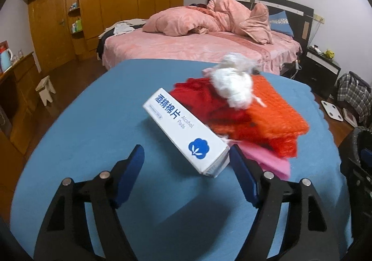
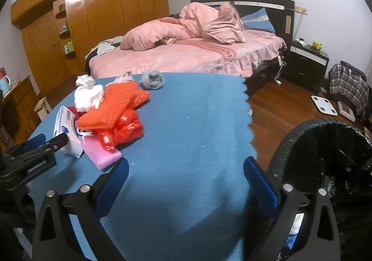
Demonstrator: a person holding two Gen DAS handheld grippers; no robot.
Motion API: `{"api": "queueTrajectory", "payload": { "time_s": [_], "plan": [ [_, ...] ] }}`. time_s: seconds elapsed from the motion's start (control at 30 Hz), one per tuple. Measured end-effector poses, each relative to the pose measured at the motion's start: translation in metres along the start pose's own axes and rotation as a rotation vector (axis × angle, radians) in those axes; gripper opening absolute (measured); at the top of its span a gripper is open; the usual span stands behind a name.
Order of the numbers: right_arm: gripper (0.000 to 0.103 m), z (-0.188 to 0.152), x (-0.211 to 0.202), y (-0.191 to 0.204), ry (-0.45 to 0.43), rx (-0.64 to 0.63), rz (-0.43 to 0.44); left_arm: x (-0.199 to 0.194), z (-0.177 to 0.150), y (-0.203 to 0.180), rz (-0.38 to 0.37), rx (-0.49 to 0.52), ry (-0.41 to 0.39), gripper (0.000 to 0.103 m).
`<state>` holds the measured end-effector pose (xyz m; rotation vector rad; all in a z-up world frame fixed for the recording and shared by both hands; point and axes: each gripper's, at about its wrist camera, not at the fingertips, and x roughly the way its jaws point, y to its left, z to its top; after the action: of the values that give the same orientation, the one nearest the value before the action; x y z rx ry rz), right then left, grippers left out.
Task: Collect trash
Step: 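Grasp the white alcohol pad box with the left tool while the right tool reaches the pink mask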
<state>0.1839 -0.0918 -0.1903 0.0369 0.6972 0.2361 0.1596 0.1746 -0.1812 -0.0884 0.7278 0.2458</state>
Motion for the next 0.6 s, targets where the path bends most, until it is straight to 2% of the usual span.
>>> {"api": "queueTrajectory", "payload": {
  "time_s": [0.17,0.33,0.43,0.6],
  "plan": [
    [0.097,-0.001,0.006,0.013,0.009,-0.009,0.018,-0.011,0.000,0.027,0.010,-0.038,0.001,0.075],
    [0.097,0.003,0.011,0.026,0.012,-0.029,0.032,0.003,-0.004,0.037,-0.011,-0.073,0.045,0.080],
    [0.097,0.004,0.014,0.030,0.014,-0.033,0.027,0.009,-0.007,0.039,-0.028,-0.089,0.055,0.086],
    [0.097,0.001,0.017,0.030,0.024,-0.030,0.020,0.014,-0.007,0.028,-0.028,-0.080,0.054,0.089]
  ]
}}
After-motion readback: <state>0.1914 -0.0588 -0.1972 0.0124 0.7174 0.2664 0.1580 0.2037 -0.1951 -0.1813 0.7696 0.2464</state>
